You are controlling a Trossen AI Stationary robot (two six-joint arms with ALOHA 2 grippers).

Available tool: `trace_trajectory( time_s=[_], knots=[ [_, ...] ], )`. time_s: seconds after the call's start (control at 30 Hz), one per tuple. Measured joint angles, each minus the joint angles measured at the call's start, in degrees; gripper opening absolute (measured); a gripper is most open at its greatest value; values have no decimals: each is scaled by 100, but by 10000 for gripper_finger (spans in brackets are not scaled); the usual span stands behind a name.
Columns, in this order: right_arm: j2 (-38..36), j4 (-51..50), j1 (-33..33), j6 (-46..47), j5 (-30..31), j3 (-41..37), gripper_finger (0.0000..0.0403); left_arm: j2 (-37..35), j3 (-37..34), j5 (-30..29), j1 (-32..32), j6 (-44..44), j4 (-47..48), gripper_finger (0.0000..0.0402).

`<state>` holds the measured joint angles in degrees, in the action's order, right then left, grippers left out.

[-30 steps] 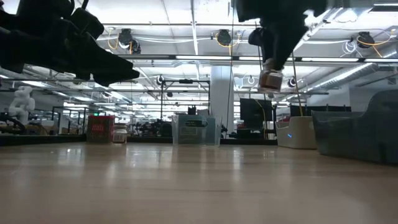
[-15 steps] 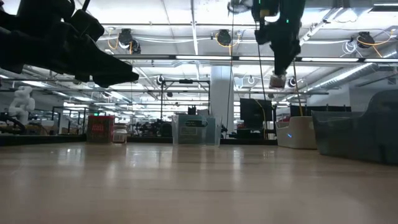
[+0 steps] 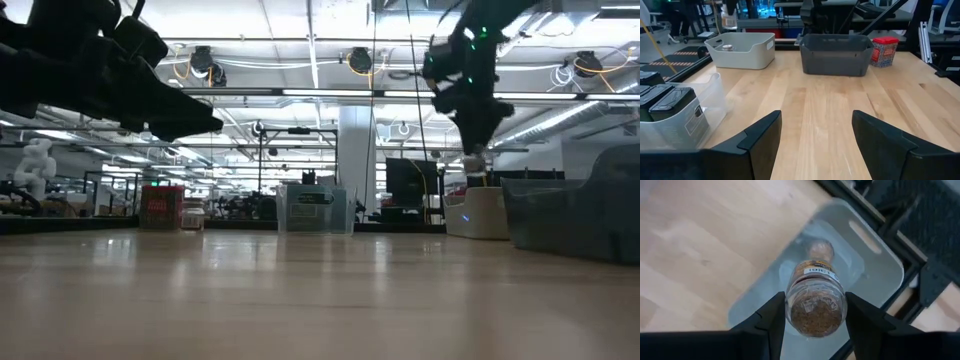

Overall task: Sort spices by type
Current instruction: Put the top right transparent seasoning bottle into the gray bin

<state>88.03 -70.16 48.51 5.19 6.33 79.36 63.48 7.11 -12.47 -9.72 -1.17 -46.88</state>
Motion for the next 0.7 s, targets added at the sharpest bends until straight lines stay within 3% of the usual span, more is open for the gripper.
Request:
trace_trajectory(
  time_s=[0.7],
  knots=[
    [2,1496,860,-203,82,-1571,155,0,2,1,0,1,138,249]
  ],
)
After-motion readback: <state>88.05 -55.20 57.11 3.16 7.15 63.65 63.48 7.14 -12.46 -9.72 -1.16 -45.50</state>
